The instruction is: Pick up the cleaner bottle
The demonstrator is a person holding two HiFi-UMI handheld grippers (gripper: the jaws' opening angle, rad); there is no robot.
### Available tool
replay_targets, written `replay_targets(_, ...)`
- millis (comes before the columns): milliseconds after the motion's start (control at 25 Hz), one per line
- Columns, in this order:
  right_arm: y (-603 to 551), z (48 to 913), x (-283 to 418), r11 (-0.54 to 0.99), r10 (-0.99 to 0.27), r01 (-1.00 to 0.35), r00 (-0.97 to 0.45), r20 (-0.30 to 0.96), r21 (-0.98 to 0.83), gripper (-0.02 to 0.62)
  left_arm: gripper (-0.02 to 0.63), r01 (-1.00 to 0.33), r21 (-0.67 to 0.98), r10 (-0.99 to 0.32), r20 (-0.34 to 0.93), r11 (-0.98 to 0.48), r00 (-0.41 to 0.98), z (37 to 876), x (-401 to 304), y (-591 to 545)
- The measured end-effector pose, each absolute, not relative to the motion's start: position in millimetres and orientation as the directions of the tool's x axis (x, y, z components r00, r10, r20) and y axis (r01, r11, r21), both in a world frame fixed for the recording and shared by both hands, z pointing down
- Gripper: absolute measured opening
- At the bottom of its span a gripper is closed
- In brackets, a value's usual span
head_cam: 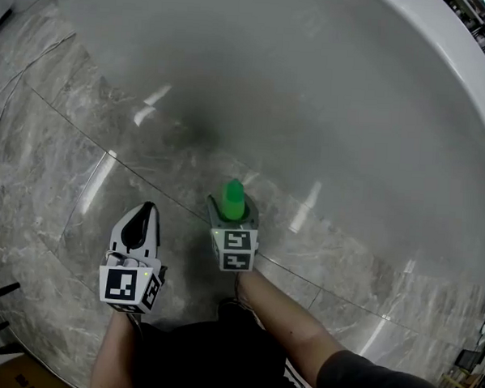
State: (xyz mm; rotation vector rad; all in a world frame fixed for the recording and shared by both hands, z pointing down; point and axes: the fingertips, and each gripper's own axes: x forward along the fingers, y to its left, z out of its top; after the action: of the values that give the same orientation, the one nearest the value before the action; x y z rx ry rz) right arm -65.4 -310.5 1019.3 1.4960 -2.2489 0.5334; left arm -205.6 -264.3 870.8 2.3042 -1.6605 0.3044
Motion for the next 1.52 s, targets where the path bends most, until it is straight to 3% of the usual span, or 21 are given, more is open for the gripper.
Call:
replay_targets(200,-317,1020,-60,0.362,-0.779,-0.928,-0.355,0.517,-0.092,0.28,0.025,-0.95,0.129,-0.893,0.326,-0.285,0.312,873,-203,-267)
replay_targets(320,-319,1024,-52,0.364,-0.776,-0.927,-0.352,0.524,-0.084,0.223,0.025,-0.947,0.114,-0.888,0.329,-0.3,0.321,873,-195,-268)
replay_targets(520,-327,1026,-45,0.372,-0.747,-0.915,-0.394,0.537,-0.154,0.212,0.025,-0.944,0.094,-0.884,0.33,-0.317,0.33,872,-189,-266)
replay_targets(880,-337,1034,-42,0.247,-0.668,-0.845,-0.503,0.549,-0.474,0.202,0.025,-0.948,0.092,-0.883,0.347,-0.303,0.316,878,-193,-261)
replay_targets(1200,-312,1017,-66,0.18,-0.663,-0.722,-0.591,0.46,-0.668,0.199,0.025,-0.952,0.088,-0.891,0.337,-0.292,0.304,869,-198,-254)
replay_targets(1520,-306,962,-104,0.248,-0.644,-0.581,-0.697,0.317,-0.775,0.199,0.025,-0.956,0.09,-0.904,0.311,-0.28,0.294,852,-217,-230)
